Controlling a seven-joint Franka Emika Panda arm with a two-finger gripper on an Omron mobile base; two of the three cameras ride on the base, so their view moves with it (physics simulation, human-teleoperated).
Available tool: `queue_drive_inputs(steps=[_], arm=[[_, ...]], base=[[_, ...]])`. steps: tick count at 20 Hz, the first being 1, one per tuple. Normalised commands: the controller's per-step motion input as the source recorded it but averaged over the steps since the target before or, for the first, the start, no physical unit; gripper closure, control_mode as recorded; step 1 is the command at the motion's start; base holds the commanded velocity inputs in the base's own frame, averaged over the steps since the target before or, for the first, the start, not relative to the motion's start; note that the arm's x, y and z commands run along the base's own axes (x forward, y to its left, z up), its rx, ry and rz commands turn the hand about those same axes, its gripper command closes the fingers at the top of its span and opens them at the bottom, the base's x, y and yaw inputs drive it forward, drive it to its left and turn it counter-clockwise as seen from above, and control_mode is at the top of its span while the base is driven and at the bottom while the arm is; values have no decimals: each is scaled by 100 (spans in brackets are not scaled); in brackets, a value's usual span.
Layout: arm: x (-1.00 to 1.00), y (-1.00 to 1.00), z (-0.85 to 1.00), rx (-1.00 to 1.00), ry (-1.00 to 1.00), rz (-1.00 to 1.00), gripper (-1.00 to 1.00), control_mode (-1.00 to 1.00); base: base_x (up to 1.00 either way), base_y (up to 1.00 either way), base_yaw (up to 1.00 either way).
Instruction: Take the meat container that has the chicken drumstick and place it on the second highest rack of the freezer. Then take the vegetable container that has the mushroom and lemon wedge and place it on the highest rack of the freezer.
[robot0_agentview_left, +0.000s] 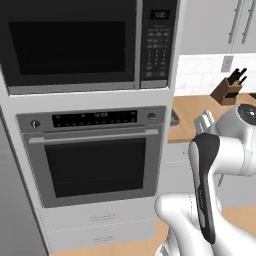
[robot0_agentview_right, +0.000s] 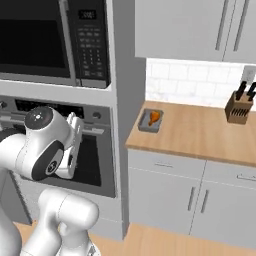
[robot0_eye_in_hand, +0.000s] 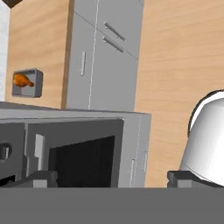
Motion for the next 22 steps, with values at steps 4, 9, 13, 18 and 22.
queue_drive_inputs(steps=[4,9,13,18,22], arm=[[0,0,0,0,0,0,-100,100],[0,0,0,0,0,0,-100,100],[0,0,0,0,0,0,-100,100],[0,0,0,0,0,0,-100,100],[0,0,0,0,0,0,-100,100]], base=[[17,-100,10],[29,-100,16],[41,-62,30],[53,-14,42],[52,-20,39]])
